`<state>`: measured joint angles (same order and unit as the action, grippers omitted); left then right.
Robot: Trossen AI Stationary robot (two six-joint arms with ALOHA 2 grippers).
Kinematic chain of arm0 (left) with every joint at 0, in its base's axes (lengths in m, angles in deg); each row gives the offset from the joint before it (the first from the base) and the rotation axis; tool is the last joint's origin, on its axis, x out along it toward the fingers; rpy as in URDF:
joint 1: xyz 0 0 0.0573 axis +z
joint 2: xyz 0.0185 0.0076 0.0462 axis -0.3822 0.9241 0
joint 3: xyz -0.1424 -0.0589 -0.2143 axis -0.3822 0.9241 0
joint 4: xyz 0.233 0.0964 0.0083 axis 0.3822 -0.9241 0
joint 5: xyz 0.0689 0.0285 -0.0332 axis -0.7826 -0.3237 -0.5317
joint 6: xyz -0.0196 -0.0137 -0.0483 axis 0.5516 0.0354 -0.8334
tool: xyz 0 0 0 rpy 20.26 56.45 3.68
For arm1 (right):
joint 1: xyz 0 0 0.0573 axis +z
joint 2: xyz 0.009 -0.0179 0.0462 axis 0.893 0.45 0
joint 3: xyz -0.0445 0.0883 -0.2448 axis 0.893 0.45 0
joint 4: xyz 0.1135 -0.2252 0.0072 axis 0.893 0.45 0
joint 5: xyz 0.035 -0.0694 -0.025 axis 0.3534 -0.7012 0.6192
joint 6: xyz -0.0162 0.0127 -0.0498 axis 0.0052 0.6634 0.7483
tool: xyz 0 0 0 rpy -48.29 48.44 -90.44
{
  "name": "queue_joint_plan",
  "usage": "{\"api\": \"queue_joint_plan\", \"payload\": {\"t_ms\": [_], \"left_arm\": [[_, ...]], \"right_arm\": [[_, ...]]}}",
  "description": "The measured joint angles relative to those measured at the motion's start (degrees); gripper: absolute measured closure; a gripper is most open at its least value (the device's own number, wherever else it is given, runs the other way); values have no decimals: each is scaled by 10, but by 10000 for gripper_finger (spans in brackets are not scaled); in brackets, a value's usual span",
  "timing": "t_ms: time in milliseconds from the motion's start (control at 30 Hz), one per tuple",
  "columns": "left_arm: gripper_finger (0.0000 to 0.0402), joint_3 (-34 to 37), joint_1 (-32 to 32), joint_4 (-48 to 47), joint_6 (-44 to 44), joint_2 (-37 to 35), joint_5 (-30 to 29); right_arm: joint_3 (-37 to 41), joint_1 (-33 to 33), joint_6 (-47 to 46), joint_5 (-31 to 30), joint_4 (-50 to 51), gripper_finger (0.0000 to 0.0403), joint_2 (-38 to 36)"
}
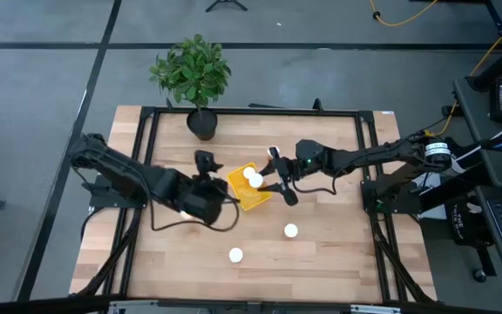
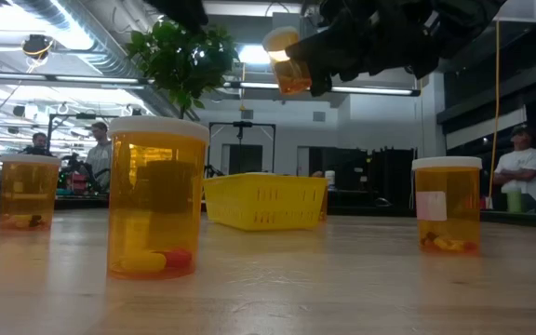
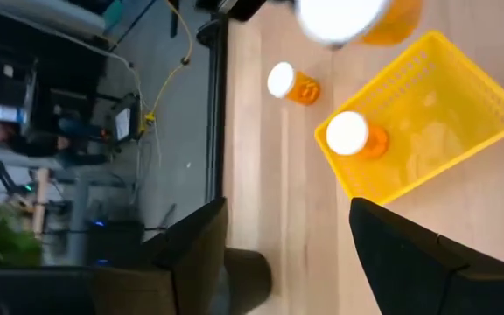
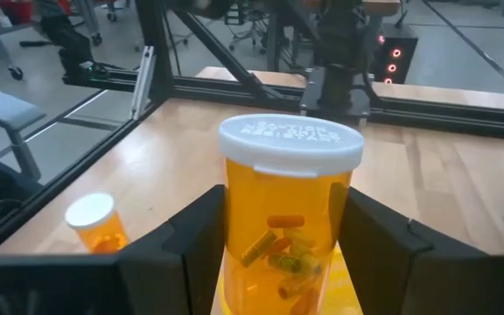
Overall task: Pick and place pill bottles into a basket
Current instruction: Put the pill bottle into the bin
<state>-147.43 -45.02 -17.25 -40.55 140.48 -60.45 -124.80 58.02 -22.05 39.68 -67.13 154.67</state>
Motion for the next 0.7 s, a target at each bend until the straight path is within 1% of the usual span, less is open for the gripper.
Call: {"api": "queue_joint_plan", "payload": {"t_ms": [100, 200, 300, 433, 533, 600, 700], "left_arm": [[167, 95, 2, 97, 4, -61, 3], [167, 184, 1, 219, 48, -119, 18], [167, 253, 2, 317, 92, -171, 46], [167, 330, 12, 413, 121, -236, 109], [167, 387, 27, 483, 127, -281, 153], [167, 424, 37, 520, 127, -305, 168], [167, 476, 50, 570, 128, -332, 171]], "right_arm": [[0, 9, 0, -12, 3, 207, 0], [0, 19, 7, -47, 4, 207, 0], [0, 31, 13, -70, 4, 207, 0], [0, 48, 13, -107, 0, 207, 0], [0, 59, 13, -126, -1, 207, 0], [0, 63, 8, -136, -2, 207, 0], [0, 66, -4, -146, -46, 207, 22]]}}
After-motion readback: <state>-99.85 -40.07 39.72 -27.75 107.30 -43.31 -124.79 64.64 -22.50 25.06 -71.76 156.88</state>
